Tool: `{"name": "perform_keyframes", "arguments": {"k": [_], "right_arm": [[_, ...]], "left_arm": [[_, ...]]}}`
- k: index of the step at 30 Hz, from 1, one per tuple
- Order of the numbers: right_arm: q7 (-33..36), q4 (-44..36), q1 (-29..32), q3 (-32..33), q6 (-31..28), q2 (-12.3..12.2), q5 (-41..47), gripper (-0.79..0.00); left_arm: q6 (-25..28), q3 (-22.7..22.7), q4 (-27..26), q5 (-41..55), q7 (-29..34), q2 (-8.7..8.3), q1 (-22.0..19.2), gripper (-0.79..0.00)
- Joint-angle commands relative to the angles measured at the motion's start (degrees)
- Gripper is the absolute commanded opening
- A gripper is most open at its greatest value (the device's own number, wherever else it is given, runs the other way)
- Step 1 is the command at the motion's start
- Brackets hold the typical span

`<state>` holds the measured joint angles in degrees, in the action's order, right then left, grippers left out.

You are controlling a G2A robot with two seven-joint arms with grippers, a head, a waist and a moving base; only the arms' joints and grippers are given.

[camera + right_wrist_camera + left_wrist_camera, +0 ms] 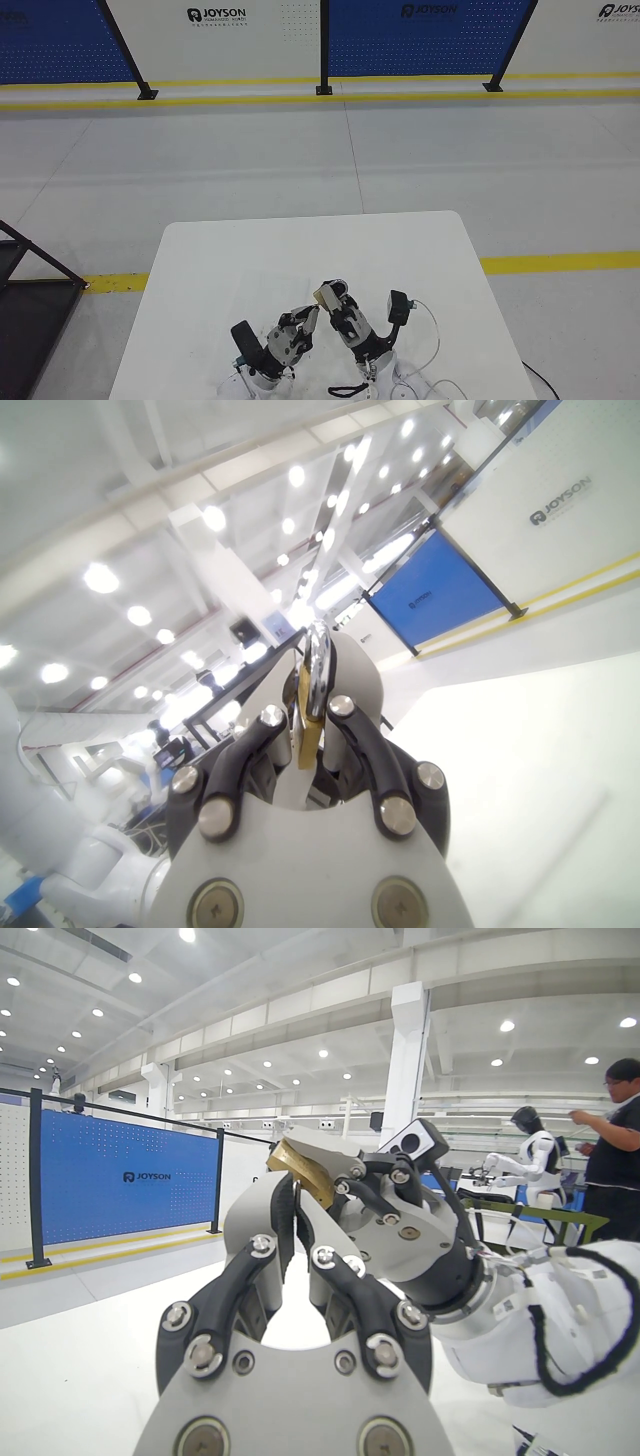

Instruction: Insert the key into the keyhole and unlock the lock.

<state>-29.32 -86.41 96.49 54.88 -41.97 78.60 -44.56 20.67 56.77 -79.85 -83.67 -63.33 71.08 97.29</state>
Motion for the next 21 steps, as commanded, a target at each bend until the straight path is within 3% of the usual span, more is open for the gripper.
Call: {"name": "perform_keyframes", "arguments": {"k": [1, 11, 21], "right_arm": [[0.01, -0.11, 0.06, 0.02, 0.27, -0.01, -0.13, -0.785], [-0.04, -0.38, 0.27, -0.1, 1.32, -0.03, -0.46, -0.785], [-0.26, -0.58, 0.47, -0.21, 1.9, -0.07, -0.76, -0.785]], "left_arm": [[-0.65, -0.15, 0.02, -0.27, -0.26, -0.01, 0.11, -0.785], [-11.39, 0.45, 0.03, -6.36, -2.41, -0.17, 0.1, -0.785], [-18.68, 0.28, 0.5, -10.2, -3.23, -0.11, -0.38, -0.785]]}}
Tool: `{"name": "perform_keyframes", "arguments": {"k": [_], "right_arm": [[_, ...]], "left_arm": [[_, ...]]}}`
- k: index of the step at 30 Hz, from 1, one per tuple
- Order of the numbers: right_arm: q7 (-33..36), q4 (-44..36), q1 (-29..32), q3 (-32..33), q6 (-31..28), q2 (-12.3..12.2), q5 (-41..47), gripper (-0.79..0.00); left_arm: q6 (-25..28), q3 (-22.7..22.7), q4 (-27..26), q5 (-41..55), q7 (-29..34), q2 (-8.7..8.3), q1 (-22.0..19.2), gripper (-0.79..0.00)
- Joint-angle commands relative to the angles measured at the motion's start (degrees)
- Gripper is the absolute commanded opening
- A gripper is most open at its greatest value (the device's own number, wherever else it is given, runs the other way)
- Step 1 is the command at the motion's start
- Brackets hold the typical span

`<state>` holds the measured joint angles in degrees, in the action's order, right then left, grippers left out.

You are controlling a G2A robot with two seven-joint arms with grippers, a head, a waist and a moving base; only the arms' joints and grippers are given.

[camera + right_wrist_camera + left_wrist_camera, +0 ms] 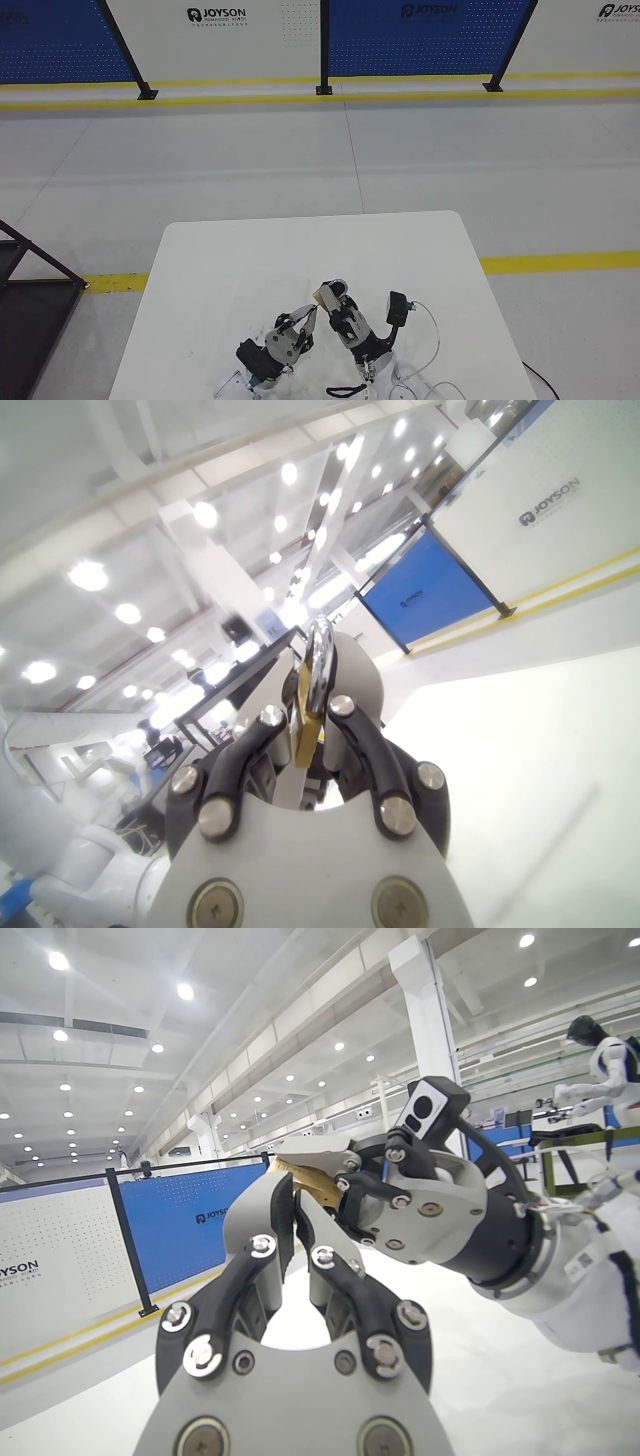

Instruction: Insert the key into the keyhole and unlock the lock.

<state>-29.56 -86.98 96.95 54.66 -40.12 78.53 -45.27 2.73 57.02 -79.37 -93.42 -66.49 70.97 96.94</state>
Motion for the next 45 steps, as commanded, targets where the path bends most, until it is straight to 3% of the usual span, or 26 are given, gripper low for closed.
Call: {"name": "perform_keyframes", "arguments": {"k": [1, 14, 20, 21, 22, 23, 24, 31, 34, 37, 40, 45], "right_arm": [[-0.07, -0.04, 0.04, -0.01, 0.08, -0.01, -0.09, -0.785], [-0.34, -0.23, 0.29, -0.02, 0.1, -0.11, -0.18, -0.785], [-0.43, -0.33, 0.39, 0.0, 0.1, -0.16, -0.12, -0.785], [-0.43, -0.34, 0.4, 0.0, 0.1, -0.17, -0.12, -0.785], [-0.43, -0.35, 0.41, 0.0, 0.1, -0.17, -0.12, -0.785], [-0.47, -0.36, 0.42, 0.02, 0.2, -0.18, -0.19, -0.785], [-0.5, -0.38, 0.43, 0.01, 0.21, -0.18, -0.21, -0.785], [-0.59, -0.24, 0.26, 0.13, 0.35, -0.21, -0.08, -0.785], [-1.05, 0.11, -0.07, 0.41, 1.8, -0.14, -0.04, -0.785], [0.88, 1.54, -1.29, 0.04, 3.79, 0.06, 0.8, -0.785], [5.83, 4.02, -4.05, -1.58, 7.35, 0.61, 2.49, -0.785], [18.09, 9.91, -9.99, -7.57, 17.06, 2.38, 2.14, -0.785]], "left_arm": [[-1.07, -0.09, 0.06, -0.56, -0.15, 0.01, 0.0, -0.785], [-9.6, 0.25, 0.82, -5.65, -1.25, -0.01, -0.92, -0.785], [-10.29, -0.06, 1.27, -5.86, -2.35, 0.05, -1.24, -0.785], [-9.77, -0.13, 1.29, -5.36, -2.68, 0.06, -1.21, -0.566], [-9.59, -0.13, 1.3, -5.08, -2.83, 0.07, -1.2, -0.425], [-9.48, -0.08, 1.3, -4.81, -2.95, 0.06, -1.16, -0.166], [-9.42, -0.04, 1.23, -4.67, -3.11, 0.04, -1.11, 0.0], [-4.86, 0.8, 0.5, -1.44, -4.91, -0.36, 0.3, 0.0], [1.72, 1.59, -0.1, 2.94, -5.24, -0.77, 1.83, 0.0], [8.48, 4.59, -0.83, 6.59, -5.23, -1.76, 3.98, 0.0], [15.11, 10.58, -2.65, 9.29, -3.64, -3.46, 7.48, 0.0], [25.47, 20.8, -6.93, 12.69, 0.52, -6.03, 14.11, 0.0]]}}
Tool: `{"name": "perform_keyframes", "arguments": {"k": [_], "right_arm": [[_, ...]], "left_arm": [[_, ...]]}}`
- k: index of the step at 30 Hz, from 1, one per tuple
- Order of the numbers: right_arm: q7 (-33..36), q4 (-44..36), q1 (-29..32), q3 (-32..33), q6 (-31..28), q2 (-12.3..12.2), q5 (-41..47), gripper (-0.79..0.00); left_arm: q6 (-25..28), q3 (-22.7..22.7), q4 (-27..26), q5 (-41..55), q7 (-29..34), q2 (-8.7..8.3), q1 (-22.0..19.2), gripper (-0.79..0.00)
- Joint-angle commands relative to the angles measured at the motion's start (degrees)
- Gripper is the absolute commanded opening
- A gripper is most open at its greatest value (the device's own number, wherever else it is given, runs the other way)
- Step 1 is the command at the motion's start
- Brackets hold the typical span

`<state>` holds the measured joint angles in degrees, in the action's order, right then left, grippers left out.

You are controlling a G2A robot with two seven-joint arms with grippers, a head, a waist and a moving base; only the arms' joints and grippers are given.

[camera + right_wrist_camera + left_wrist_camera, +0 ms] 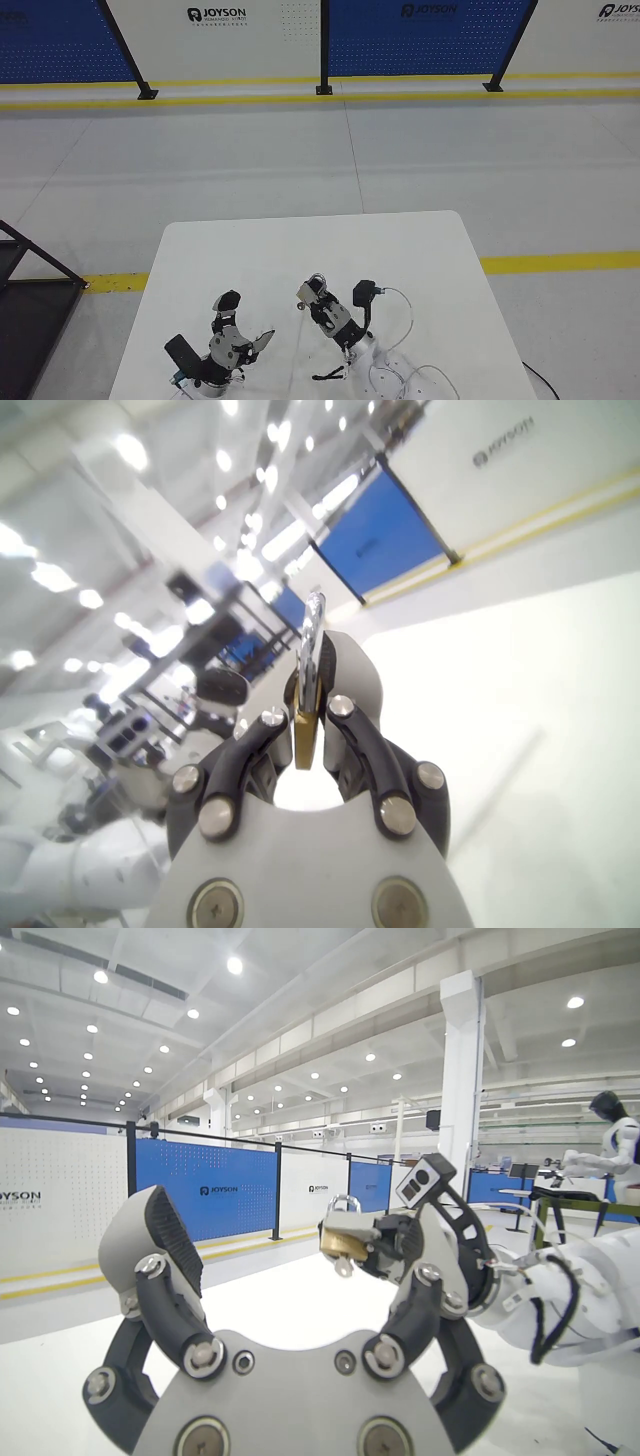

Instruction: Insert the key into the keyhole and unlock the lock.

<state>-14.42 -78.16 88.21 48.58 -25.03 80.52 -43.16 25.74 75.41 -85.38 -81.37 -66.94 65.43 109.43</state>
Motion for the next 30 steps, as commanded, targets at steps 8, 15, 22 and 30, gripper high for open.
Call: {"name": "perform_keyframes", "arguments": {"k": [8, 15, 22, 30], "right_arm": [[17.23, 7.58, -7.81, -10.17, 12.23, 3.46, -1.08, -0.785], [21.58, 9.32, -9.4, -13.04, 17.98, 4.42, -4.85, -0.653], [21.59, 4.62, -7.1, -12.89, 22.09, 3.5, -11.12, 0.0], [25.4, -8.14, -1.02, -9.79, 27.08, 0.42, -22.51, 0.0]], "left_arm": [[4.86, 9.2, -2.98, 3.19, 3.77, -1.67, 5.98, 0.0], [4.86, 9.2, -2.98, 3.19, 3.77, -1.67, 5.98, 0.0], [4.86, 9.2, -2.98, 3.19, 3.77, -1.67, 5.98, 0.0], [4.86, 9.2, -2.98, 3.19, 3.77, -1.67, 5.98, 0.0]]}}
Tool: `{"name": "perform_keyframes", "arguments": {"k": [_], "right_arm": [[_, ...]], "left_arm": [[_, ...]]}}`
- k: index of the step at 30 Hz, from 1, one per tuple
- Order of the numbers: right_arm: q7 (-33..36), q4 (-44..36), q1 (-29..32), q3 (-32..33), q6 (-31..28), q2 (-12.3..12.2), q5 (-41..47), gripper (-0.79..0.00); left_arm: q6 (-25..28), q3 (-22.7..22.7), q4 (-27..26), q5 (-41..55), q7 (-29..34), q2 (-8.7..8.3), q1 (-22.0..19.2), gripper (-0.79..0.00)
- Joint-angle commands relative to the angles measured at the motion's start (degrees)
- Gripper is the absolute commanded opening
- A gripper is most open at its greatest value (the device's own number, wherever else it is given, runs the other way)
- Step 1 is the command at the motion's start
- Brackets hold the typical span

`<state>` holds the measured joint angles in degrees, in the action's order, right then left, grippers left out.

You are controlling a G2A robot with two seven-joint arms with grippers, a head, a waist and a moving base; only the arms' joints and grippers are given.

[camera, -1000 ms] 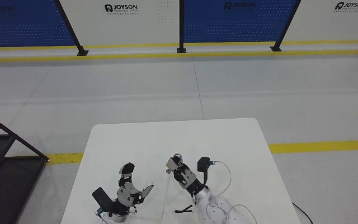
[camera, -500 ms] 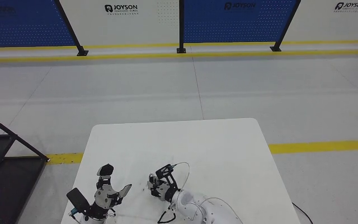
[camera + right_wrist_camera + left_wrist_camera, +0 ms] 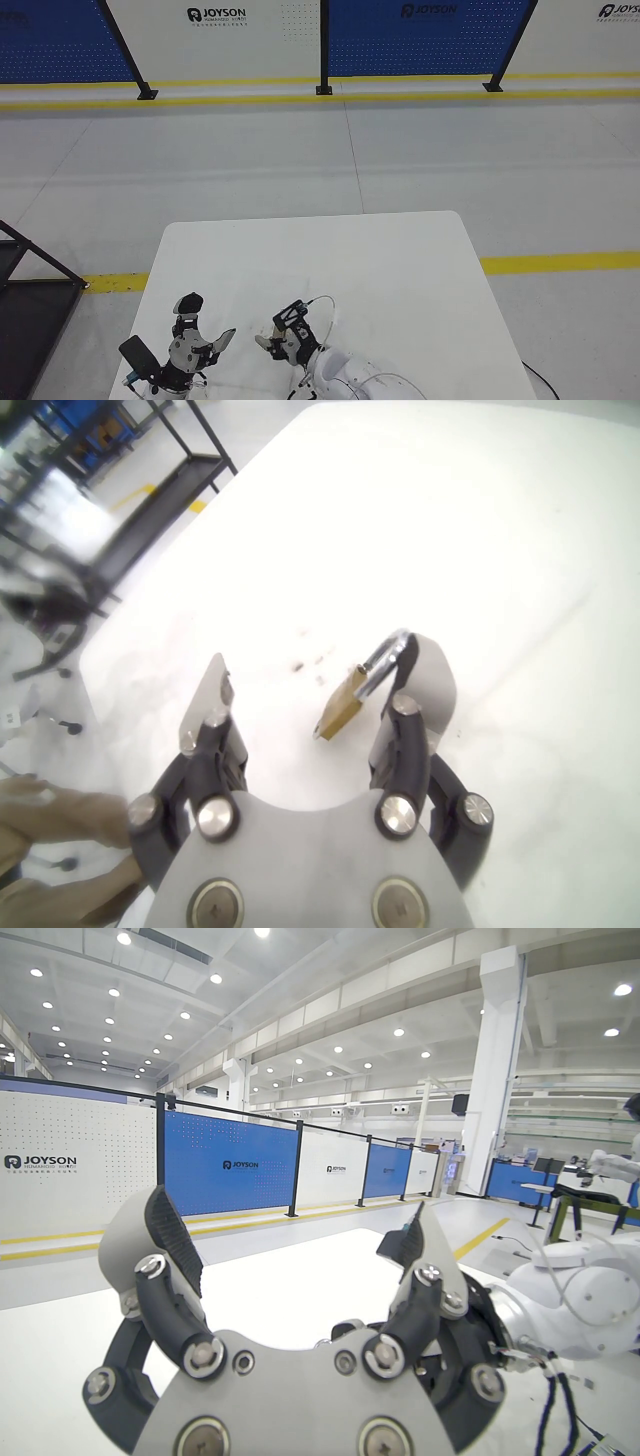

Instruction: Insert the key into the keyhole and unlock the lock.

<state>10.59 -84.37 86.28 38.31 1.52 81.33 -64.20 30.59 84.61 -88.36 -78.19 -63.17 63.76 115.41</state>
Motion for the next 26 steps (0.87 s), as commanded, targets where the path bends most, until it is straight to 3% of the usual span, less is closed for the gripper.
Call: {"name": "perform_keyframes", "arguments": {"k": [1, 7, 14, 26], "right_arm": [[0.67, -3.75, 1.81, 1.11, 0.98, -0.82, -2.92, 0.0], [-1.85, -14.31, 8.03, 5.85, -0.56, -3.52, -9.57, 0.0], [-11.7, -30.01, 19.78, 16.27, -11.47, -7.57, -11.8, 0.0], [-11.64, -29.96, 19.76, 16.28, -11.45, -7.57, -11.8, -0.001]], "left_arm": [[0.0, 0.0, 0.0, 0.0, 0.0, 0.0, 0.0, 0.0], [0.0, 0.0, 0.0, 0.0, 0.0, 0.0, 0.0, 0.0], [0.0, 0.0, 0.0, 0.0, 0.0, 0.0, 0.0, 0.0], [-0.01, 0.0, 0.0, 0.0, 0.02, 0.0, -0.01, 0.0]]}}
